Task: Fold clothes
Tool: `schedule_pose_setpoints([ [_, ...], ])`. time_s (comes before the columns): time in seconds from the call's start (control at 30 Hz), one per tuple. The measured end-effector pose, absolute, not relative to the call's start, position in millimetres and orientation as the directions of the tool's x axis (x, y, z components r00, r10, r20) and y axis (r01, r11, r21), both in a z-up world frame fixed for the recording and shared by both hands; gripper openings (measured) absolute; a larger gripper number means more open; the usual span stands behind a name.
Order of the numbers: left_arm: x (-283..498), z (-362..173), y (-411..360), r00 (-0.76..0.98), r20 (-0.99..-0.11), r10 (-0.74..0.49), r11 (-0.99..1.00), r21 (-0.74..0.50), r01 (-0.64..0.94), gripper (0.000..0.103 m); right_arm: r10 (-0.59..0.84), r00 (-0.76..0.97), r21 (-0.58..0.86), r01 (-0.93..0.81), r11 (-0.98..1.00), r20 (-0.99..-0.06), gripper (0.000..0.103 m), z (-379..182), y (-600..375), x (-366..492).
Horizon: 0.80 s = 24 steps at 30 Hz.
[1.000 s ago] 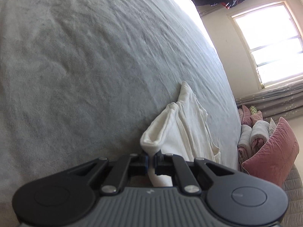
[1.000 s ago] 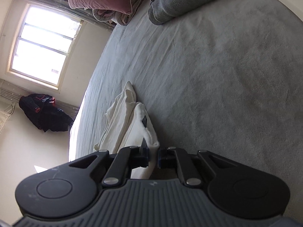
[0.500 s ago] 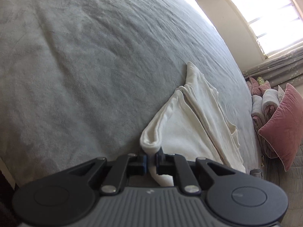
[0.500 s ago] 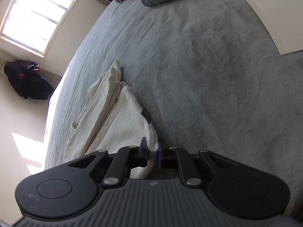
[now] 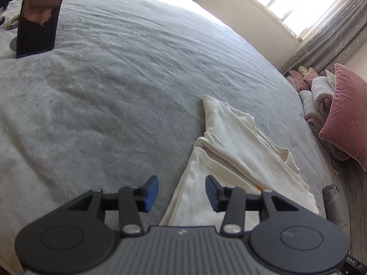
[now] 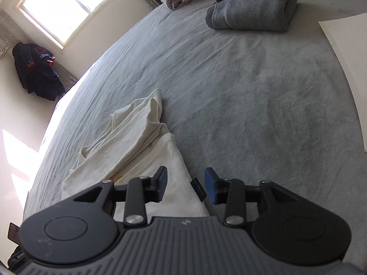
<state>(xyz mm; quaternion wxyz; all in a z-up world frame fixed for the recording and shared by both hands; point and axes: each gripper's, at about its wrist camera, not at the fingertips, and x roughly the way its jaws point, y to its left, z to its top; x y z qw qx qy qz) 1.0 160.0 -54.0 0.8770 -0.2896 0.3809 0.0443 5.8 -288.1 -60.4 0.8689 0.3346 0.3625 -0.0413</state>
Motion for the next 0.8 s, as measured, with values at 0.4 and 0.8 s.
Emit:
schedule_pose_setpoints([
  [0.4,23,-79,147,0.766,-0.638,-0.078,0.872,-0.416,-0.257,0.009,0.156,0.778,0.475,0.2,0.857,-0.609,0.016,-79,-274,24],
  [0.8,20,-42,151,0.656,-0.733,-0.177,0.95,-0.301,-0.08,0.044,0.204,0.702,0.319,0.034,0.947,-0.682,0.048,-45,-271,21],
])
